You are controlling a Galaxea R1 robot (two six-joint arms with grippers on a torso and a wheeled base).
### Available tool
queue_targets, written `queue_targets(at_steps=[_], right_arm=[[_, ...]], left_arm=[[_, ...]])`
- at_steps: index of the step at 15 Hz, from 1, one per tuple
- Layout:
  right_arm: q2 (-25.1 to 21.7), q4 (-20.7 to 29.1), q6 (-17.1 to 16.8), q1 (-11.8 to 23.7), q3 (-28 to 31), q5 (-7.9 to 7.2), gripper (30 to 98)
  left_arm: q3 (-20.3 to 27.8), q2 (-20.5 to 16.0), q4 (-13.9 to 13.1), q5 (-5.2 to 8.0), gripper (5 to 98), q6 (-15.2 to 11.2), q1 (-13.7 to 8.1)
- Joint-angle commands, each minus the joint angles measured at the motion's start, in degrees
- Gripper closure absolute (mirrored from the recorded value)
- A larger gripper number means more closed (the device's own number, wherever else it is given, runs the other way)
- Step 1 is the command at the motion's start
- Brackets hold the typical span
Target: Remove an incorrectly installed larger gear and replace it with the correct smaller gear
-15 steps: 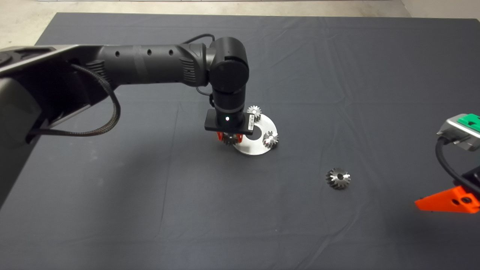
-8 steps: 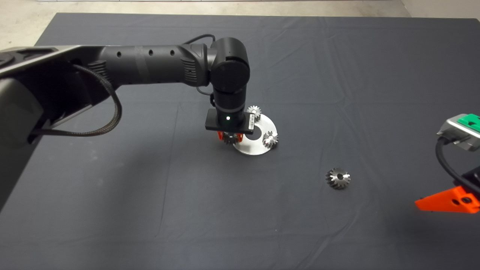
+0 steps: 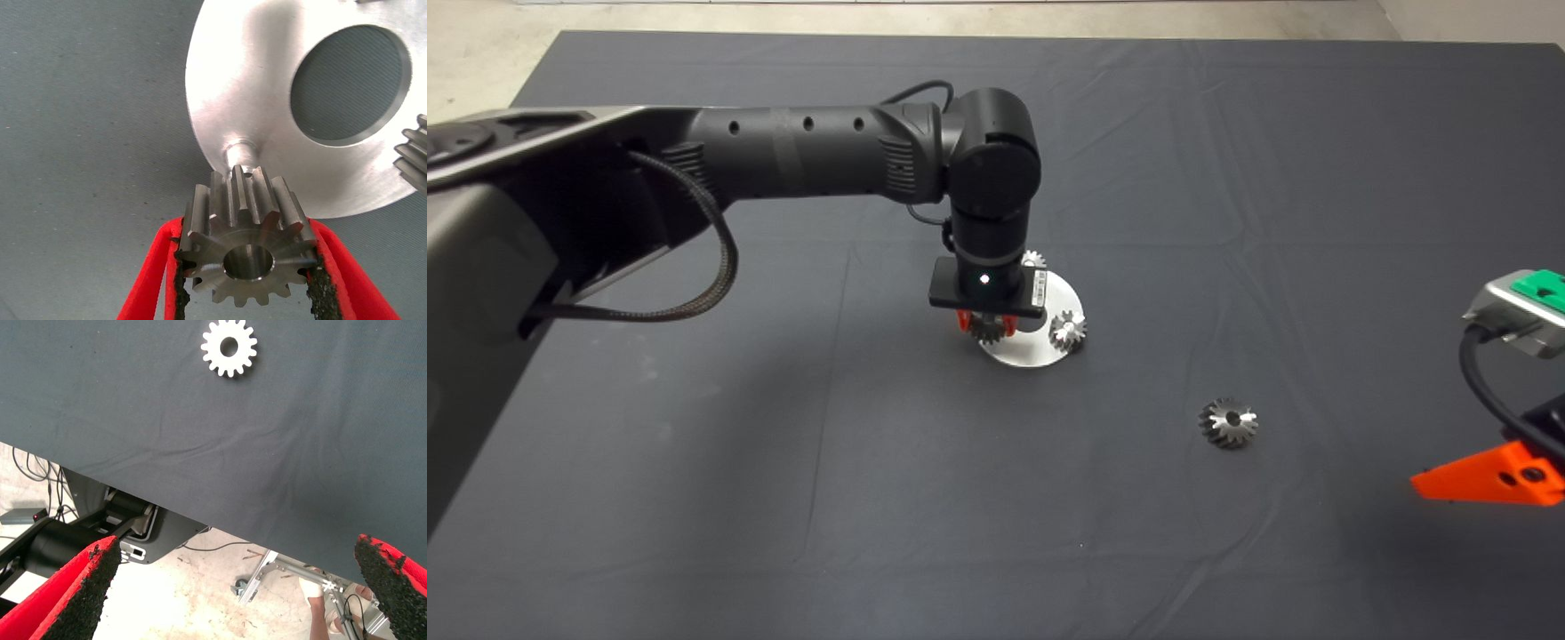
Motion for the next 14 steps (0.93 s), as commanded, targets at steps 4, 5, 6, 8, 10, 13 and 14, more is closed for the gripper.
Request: queue_targets(at_steps=[4,5,6,8,10,13,14], right_arm=[[0.2,1.8,0.4,1.0,0.1,0.01,36.1],[0.2,1.8,0.4,1.0,0.1,0.01,36.1],[0.1,1.8,0.4,1.0,0.2,0.01,36.1],[0.1,1.8,0.4,1.0,0.2,0.01,36.1],[0.1,1.8,0.4,1.0,0.2,-0.04,36.1],[0.1,1.8,0.4,1.0,0.2,-0.08,36.1],[0.1,1.8,0.4,1.0,0.2,-0.08,36.1]], left_arm=[[-1.7,0.6,0.4,4.13,70.0,1.3,-0.4],[-1.9,0.6,0.4,4.13,70.0,1.5,-0.3],[-1.9,0.6,0.4,4.04,69.9,1.7,-0.3],[-1.9,0.6,0.4,4.04,70.0,1.7,-0.3],[-2.3,0.6,0.4,4.04,70.0,1.7,-0.3],[-2.6,0.9,1.1,4.04,70.0,1.8,-0.3],[-2.6,1.0,1.1,4.04,70.0,1.8,-0.3]])
